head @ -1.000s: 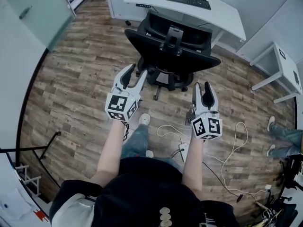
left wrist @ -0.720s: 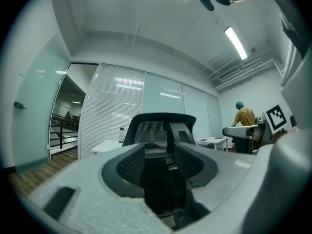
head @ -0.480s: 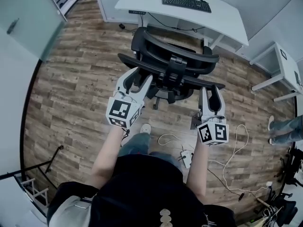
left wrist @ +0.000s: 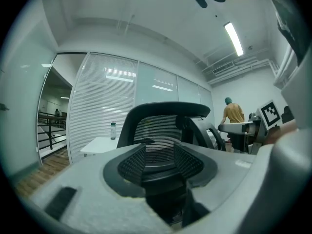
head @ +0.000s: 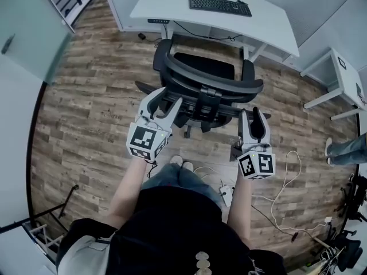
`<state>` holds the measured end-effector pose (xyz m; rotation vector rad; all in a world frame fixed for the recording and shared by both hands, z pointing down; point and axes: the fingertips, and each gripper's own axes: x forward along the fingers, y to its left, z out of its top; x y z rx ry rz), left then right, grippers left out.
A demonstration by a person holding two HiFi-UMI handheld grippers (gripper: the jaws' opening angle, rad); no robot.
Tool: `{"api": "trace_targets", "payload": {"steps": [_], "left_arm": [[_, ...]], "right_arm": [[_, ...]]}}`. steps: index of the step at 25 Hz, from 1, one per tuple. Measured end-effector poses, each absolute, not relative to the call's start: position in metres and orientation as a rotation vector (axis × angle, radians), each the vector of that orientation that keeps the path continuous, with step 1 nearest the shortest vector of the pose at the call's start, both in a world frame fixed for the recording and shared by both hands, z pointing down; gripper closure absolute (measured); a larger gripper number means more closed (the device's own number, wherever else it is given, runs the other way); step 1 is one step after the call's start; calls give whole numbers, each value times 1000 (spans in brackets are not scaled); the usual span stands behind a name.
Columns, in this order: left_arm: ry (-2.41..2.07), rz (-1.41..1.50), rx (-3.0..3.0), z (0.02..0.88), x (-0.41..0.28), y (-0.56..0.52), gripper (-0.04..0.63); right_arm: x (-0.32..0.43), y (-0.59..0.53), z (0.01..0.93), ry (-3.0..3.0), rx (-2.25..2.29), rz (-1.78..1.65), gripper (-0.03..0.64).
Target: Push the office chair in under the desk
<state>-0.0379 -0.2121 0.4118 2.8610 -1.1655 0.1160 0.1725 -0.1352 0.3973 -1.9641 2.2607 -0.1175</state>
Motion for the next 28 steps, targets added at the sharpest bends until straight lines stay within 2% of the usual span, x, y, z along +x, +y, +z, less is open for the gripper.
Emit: {"api": "trace_targets", "payload": {"steps": [6, 9, 13, 18, 21, 25, 28], "left_arm": [[-1114, 152, 2850, 416, -29, -221, 417], [-1065, 294, 2911, 418, -25, -217, 408], [-976, 630, 3050, 424, -26, -212, 397], [-730, 1076, 3170, 444, -28, -203, 322], [-604, 1358, 3215, 454, -27, -203, 325], [-413, 1753, 3225, 474, -20, -207, 348], [-320, 1945, 3213, 487, -18, -209, 379]], "right_arm": [[173, -147, 405, 2370, -1921, -150, 449], [164, -145, 406, 2534, -1865, -143, 449], [155, -147, 412, 2846, -1821, -45, 449], [141, -145, 428, 3321, -1635, 132, 443], [136, -142, 444, 3591, -1481, 269, 404], [137, -143, 473, 3943, -1225, 412, 396], [140, -143, 494, 4130, -1088, 522, 396]]}}
